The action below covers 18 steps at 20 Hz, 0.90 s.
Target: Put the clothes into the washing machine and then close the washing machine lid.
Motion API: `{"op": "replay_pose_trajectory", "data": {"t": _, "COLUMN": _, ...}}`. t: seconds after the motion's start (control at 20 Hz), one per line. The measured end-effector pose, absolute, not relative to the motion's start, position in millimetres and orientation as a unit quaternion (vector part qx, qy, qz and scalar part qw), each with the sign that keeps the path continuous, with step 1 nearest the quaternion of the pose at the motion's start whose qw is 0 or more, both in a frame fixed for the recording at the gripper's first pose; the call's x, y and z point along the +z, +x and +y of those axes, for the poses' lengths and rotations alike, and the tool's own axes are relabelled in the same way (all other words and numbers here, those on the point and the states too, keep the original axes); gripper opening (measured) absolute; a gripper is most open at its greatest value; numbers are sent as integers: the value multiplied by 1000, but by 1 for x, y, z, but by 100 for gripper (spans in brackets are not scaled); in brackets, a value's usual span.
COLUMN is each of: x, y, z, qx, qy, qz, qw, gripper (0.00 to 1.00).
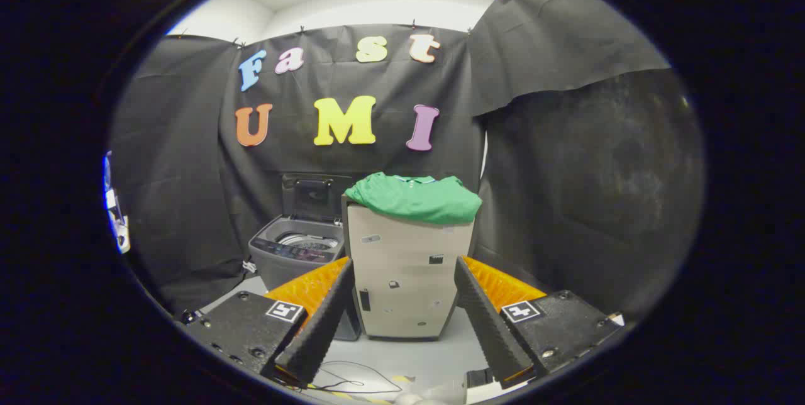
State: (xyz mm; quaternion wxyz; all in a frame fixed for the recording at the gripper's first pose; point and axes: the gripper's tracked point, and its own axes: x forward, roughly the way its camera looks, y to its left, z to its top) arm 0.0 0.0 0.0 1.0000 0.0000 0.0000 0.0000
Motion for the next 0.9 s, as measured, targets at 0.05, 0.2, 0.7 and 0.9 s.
{"op": "replay_pose_trajectory", "data": {"t": 0.05, "x": 0, "y": 1, "z": 1, "qx": 1, "qy": 2, "qz": 0, "qw": 1000, "gripper": 99}}
{"op": "replay_pose_trajectory", "data": {"t": 0.2, "x": 0, "y": 2, "z": 6, "qx": 7, "qy": -2, "qz": 10, "qw": 1000, "gripper": 99}}
{"op": "replay_pose_trajectory", "data": {"t": 0.7, "x": 5, "y": 0, "z": 14, "qx": 1, "qy": 0, "qz": 12, "qw": 1000, "gripper": 99}}
{"op": "replay_pose_trajectory", "data": {"t": 0.9, "x": 6, "y": -4, "z": 16, "qx": -2, "qy": 3, "qz": 12, "qw": 1000, "gripper": 99}}
